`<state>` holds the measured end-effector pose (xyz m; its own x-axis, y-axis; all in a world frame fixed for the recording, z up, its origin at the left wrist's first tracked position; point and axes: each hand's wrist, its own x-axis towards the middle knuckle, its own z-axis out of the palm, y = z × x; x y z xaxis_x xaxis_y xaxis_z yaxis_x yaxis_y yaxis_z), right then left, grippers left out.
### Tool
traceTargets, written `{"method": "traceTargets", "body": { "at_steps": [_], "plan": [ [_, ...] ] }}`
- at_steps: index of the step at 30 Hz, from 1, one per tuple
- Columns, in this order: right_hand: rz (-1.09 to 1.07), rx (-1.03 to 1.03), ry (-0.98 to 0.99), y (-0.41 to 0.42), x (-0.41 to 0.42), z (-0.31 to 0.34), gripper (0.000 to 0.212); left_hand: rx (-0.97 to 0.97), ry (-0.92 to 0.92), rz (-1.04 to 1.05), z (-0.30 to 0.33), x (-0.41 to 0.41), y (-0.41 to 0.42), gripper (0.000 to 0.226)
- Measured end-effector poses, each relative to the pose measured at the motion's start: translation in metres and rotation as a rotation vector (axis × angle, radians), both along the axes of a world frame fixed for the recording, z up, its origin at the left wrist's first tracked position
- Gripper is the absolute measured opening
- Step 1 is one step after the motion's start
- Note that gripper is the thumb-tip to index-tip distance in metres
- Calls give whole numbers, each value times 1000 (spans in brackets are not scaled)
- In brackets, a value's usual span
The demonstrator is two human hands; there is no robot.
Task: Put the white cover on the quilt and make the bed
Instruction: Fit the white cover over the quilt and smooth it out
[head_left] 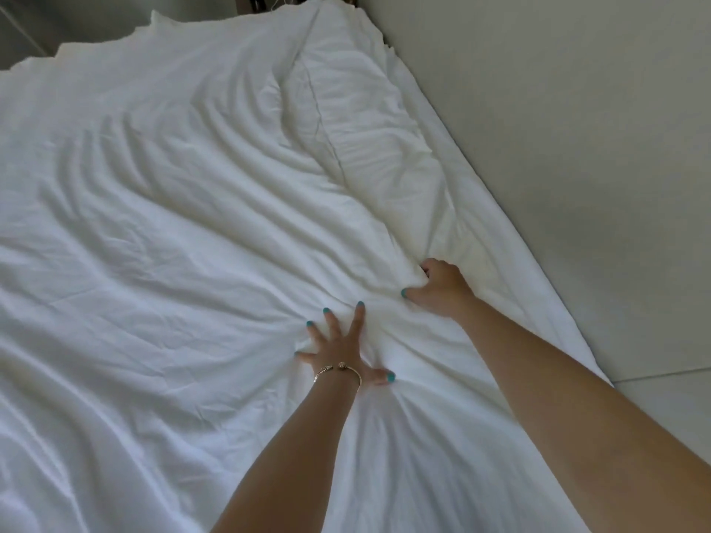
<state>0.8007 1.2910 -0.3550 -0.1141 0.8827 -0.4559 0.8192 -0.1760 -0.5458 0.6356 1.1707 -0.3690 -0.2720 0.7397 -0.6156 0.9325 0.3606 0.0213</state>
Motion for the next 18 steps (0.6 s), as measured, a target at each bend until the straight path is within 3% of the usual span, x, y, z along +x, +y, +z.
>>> {"method": "traceTargets", "body": {
  "at_steps": [2, 5, 7, 11, 13, 15, 18],
  "plan": [
    [72, -39, 19, 2, -4, -2, 40, -1, 15, -3, 0, 1, 0, 137],
    [-86, -178, 328, 2, -10, -3, 33, -37, 20, -12, 2, 2, 0, 137],
    [-206, -65, 406, 3, -3, 1, 24, -51, 11, -29, 5, 0, 0, 135],
    [-550, 421, 220, 7, 45, 7, 10, 189, -1, -130, 32, -6, 23, 108],
    [-584, 392, 93, 6, 64, -1, 16, 306, -51, -154, 43, 0, 42, 101],
    [-519, 265, -19, 7, 69, -9, 21, 212, -197, -125, 41, 16, 56, 113],
    [-528, 470, -7, 14, 69, -11, 20, 101, -144, -179, 16, 42, 55, 122]
  ]
}}
